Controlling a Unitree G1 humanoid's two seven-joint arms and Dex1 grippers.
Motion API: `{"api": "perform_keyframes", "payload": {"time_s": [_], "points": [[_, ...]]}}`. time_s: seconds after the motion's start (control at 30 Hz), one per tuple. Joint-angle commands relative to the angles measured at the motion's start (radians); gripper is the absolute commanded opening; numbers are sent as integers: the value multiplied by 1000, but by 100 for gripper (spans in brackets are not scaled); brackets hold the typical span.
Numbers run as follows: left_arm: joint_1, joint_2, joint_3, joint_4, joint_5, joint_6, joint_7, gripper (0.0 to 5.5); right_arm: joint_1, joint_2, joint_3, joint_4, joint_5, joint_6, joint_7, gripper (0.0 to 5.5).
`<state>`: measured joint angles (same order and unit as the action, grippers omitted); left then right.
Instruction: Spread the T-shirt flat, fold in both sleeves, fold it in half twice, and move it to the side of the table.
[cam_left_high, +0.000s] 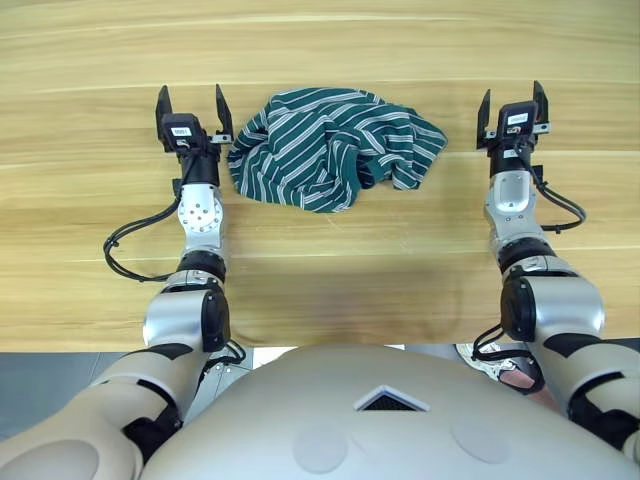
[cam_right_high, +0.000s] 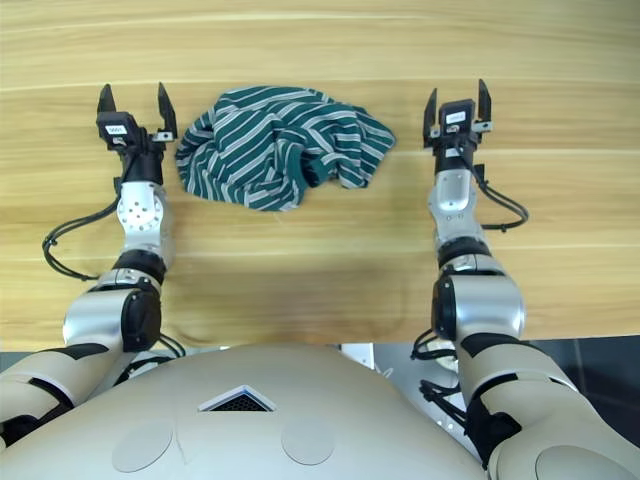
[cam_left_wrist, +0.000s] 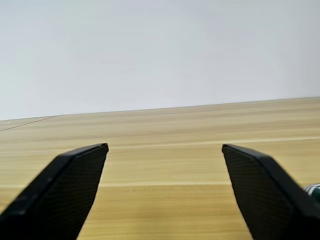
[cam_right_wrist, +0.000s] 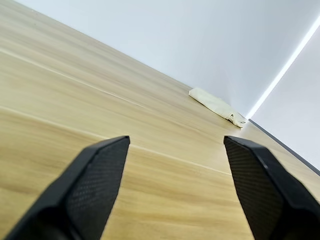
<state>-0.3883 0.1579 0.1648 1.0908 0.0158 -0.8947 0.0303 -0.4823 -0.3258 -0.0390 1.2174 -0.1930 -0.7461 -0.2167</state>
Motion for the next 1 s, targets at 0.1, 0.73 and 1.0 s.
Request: {"api": "perform_keyframes", "payload": {"time_s": [0.1, 0.73, 1.0], "points": [[-6, 5, -6, 9, 8, -3, 6, 364, 6, -3, -1, -6, -1, -5, -11, 347], [-11, -1, 5, 16, -20, 8, -34, 364, 10, 7, 5, -5, 0, -14, 4, 347], [-7, -12, 25, -8, -91, -6, -134, 364, 30, 17, 25, -29, -5, -50, 30, 347]]}}
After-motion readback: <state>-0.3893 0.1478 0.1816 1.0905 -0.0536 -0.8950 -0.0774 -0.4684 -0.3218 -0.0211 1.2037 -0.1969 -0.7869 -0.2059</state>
